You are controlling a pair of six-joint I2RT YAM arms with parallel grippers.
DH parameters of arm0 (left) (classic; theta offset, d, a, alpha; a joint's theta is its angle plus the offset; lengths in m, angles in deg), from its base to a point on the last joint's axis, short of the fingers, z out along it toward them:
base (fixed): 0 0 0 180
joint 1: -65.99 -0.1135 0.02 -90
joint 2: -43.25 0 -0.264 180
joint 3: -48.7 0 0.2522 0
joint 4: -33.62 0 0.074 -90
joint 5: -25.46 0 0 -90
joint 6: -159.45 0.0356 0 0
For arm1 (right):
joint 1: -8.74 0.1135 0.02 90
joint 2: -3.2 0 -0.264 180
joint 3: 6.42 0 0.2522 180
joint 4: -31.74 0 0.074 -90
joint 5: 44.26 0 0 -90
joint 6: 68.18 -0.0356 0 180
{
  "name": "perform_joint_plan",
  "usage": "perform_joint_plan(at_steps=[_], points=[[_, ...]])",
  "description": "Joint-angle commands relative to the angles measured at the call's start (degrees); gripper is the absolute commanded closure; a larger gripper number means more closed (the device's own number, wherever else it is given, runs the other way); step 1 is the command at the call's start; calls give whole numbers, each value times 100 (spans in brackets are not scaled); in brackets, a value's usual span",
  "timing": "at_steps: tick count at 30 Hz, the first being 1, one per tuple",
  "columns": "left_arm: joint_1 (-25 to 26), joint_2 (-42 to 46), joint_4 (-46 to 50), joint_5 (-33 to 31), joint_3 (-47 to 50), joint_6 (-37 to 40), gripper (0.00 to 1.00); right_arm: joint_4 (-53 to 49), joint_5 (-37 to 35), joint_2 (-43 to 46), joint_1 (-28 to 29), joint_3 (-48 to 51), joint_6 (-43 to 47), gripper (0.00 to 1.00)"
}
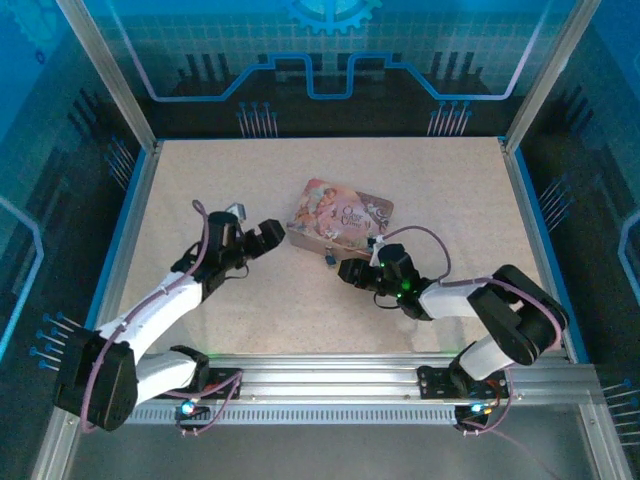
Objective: Unlock a padlock with a key
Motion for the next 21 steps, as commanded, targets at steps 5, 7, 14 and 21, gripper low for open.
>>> perform_joint_plan(at_steps=[5, 7, 14, 21], points=[[-501, -1616, 289, 1351, -1483, 1195, 6, -90, 782, 227, -484, -101, 726, 43], [-504, -2182, 542, 1373, -2011, 1468, 7, -73, 965, 162, -627, -150, 794, 42], [-509, -3453, 762, 1549, -3046, 1726, 14, -172, 1398, -120, -1011, -407, 1092, 41], [-411, -3745, 734, 1646, -3044, 1674, 22, -317, 1759, -521, -1426, -820, 1693, 41]])
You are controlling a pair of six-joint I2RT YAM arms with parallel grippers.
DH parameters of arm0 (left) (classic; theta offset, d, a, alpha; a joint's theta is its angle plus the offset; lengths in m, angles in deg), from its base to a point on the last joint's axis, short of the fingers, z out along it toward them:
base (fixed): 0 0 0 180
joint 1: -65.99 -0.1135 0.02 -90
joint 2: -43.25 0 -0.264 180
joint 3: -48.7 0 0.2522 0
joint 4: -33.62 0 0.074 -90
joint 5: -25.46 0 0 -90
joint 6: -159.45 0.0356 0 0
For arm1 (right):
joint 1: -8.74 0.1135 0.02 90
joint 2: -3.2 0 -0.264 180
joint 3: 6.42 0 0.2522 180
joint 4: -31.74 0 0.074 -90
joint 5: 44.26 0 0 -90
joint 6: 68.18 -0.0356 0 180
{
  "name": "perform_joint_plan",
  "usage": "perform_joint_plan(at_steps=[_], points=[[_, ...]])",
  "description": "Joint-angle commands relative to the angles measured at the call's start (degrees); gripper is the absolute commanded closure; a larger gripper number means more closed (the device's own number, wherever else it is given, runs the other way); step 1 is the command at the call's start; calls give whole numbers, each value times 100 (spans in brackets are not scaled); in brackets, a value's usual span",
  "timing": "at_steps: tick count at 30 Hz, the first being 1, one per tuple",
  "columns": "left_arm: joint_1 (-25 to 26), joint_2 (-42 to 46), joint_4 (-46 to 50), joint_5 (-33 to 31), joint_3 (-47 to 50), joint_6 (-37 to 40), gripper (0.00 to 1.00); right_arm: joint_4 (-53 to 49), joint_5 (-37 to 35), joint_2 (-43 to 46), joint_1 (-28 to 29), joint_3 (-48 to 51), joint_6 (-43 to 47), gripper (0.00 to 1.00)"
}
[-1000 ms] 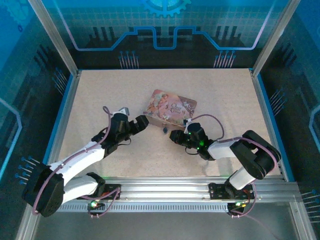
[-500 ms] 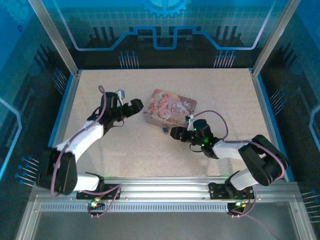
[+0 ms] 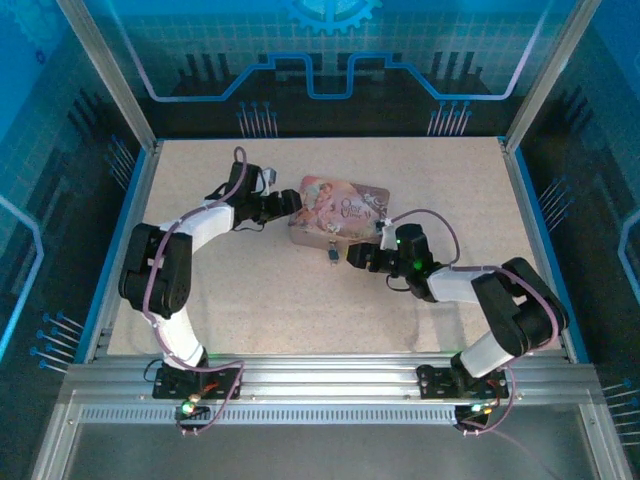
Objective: Unlock a padlock with a key
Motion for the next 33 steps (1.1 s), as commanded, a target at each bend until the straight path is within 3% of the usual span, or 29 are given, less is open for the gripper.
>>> perform_joint_plan(at_steps=[1, 7, 14, 22, 33], points=[[80, 9, 107, 191, 10, 127, 22, -67, 399, -263, -289, -367, 572, 41], [172, 12, -100, 164, 289, 6, 22, -160, 831, -563, -478, -704, 996, 40], [295, 28, -93, 45, 439, 4, 23, -81, 865, -407, -323, -289, 1551, 39], [409, 110, -269, -83, 714, -171, 24, 86, 1221, -973, -268, -497, 2426, 39], [561, 135, -410, -174, 844, -373, 25, 177, 1020, -1526, -182, -722, 2728, 40]])
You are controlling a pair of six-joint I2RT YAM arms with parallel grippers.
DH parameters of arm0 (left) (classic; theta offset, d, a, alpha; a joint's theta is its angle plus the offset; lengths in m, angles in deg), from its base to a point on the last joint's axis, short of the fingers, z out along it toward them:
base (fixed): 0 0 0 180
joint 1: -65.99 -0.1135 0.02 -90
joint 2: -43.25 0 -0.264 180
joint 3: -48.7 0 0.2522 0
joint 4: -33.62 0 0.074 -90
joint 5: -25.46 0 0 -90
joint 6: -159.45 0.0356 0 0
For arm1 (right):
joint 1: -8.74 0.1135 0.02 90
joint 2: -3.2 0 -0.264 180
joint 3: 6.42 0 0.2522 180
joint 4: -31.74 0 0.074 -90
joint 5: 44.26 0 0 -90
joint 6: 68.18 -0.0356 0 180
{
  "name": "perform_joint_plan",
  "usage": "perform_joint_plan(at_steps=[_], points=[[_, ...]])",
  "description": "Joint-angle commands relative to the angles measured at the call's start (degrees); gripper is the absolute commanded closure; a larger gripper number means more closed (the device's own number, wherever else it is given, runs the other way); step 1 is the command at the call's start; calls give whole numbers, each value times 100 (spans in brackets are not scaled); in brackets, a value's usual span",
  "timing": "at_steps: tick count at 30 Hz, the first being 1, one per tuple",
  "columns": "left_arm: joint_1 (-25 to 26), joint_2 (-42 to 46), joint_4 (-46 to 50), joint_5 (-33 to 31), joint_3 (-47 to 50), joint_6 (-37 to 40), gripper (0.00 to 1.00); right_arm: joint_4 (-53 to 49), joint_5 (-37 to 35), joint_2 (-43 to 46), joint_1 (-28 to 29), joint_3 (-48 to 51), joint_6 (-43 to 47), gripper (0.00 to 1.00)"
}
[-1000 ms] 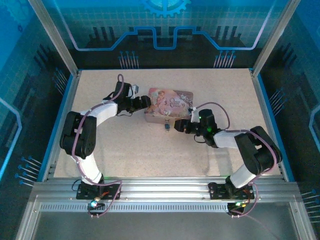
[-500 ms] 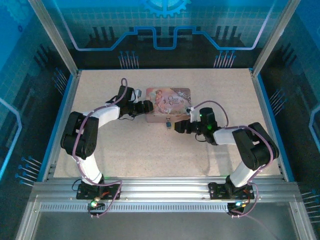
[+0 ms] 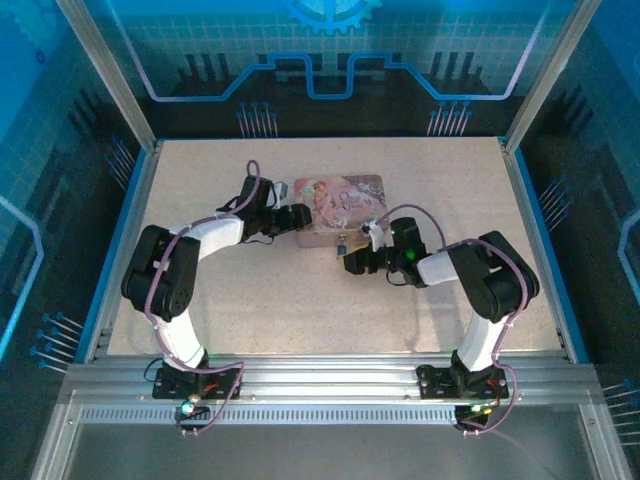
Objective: Unlock a padlock with a key
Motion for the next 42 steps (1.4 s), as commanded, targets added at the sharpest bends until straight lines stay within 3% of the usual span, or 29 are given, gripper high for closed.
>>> perform_joint_plan(at_steps=[1, 17, 28, 38, 42], points=[[104, 77, 222, -151, 200, -81, 25, 192, -56, -203, 59, -112, 199, 40], [141, 78, 246, -195, 157, -126, 25, 561, -50, -629, 40, -207, 44, 60], [141, 258, 239, -327, 352, -136, 25, 580, -517, -476, -18, -66, -256, 89], [291, 547, 32, -388, 765, -290, 25, 324, -991, -4, -15, 57, -681, 93], [317, 608, -26, -419, 859, -339, 25, 455, -656, 38, -12, 78, -624, 85]])
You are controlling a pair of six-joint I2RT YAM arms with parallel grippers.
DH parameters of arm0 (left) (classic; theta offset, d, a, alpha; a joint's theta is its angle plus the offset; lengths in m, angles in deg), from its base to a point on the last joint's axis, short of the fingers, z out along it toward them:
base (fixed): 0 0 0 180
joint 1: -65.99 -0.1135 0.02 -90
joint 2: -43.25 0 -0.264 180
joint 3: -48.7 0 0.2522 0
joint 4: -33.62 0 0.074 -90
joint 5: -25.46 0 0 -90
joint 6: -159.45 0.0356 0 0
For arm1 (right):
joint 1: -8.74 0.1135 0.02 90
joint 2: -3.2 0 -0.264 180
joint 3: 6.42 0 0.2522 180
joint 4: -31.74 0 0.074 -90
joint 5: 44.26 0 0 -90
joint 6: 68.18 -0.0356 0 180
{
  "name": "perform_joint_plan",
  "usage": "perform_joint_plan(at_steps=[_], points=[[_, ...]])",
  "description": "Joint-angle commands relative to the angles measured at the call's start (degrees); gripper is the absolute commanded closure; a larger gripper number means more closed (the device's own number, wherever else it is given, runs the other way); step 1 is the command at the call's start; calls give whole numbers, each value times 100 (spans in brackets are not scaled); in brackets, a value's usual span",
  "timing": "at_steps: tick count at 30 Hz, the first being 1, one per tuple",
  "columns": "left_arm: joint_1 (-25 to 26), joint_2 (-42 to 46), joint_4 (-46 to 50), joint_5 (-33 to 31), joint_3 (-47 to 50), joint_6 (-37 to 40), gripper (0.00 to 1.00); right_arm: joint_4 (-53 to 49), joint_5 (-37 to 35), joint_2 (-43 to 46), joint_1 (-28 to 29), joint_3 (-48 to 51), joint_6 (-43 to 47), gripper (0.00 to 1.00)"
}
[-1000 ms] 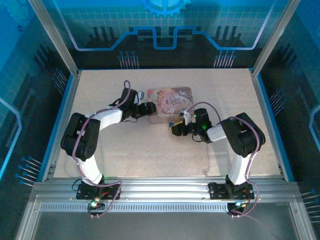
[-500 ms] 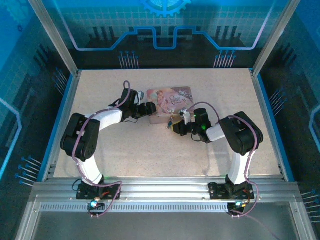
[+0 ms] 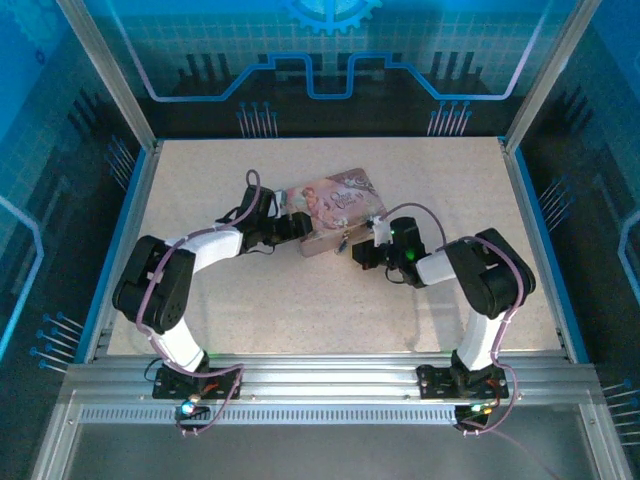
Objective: Unlock a padlock with a key
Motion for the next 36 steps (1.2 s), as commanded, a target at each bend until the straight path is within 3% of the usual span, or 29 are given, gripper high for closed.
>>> perform_joint_plan(at_steps=[1, 3, 8, 15, 24, 36], points=[[70, 74, 227, -117, 188, -49, 25, 185, 256, 161, -3, 130, -59, 80], [71, 85, 238, -134, 189, -53, 25, 534, 386, 160, -20, 295, -137, 71], [70, 83, 248, -147, 165, -45, 25, 958, 614, -10, -3, 382, -465, 64], [70, 60, 223, -122, 128, -66, 25, 1443, 612, -299, -39, 364, -562, 64], [70, 58, 246, -126, 93, -66, 25, 2288, 1242, -722, -313, 337, -462, 65], [70, 23, 265, -122, 49, -57, 25, 2336, 1672, -1070, -431, 10, -341, 67]])
